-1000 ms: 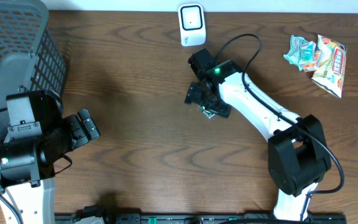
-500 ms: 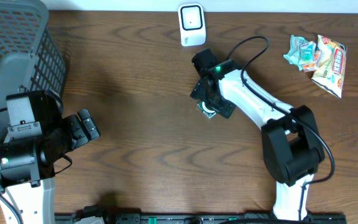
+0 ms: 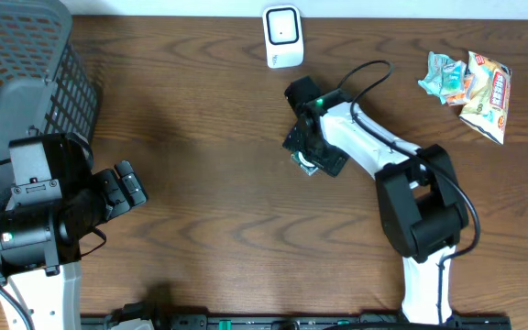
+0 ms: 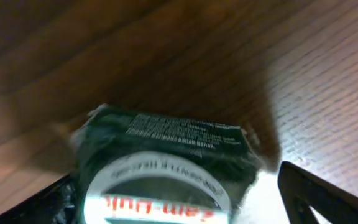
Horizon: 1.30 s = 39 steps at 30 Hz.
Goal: Scan the item barcode
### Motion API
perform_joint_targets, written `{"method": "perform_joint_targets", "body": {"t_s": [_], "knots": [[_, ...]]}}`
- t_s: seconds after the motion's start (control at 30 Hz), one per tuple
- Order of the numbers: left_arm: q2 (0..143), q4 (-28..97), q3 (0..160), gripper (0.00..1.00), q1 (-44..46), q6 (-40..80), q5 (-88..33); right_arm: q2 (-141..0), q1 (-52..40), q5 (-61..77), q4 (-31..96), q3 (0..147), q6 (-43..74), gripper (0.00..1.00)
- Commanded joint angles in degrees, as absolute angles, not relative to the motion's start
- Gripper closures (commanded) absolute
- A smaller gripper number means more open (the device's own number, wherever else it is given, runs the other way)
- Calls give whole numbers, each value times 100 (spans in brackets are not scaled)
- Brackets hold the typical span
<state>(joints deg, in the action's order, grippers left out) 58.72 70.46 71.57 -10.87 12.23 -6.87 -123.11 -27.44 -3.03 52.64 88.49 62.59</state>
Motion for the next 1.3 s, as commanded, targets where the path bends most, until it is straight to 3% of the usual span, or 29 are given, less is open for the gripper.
{"method": "perform_joint_targets", "body": {"t_s": [0.0, 0.27, 0.43, 1.0, 1.27], "knots": [[5872, 7048, 7144, 2, -1118, 1275, -593, -12492, -2705, -349, 5315, 8836, 6316, 13], [5872, 7048, 7144, 2, -1118, 1275, -593, -12586, -2703, -235, 5330, 8836, 6049, 25], [5872, 7048, 7144, 2, -1118, 1278, -593, -12584, -2703, -115, 5334, 8838, 5815, 40], [5872, 7048, 7144, 2, -1118, 1278, -593, -12436, -2561, 421, 5415, 8840, 5157, 41], [5872, 7048, 7144, 3, -1118, 1278, -593, -12243, -2443, 1638, 5315, 8851, 4703, 41]]}}
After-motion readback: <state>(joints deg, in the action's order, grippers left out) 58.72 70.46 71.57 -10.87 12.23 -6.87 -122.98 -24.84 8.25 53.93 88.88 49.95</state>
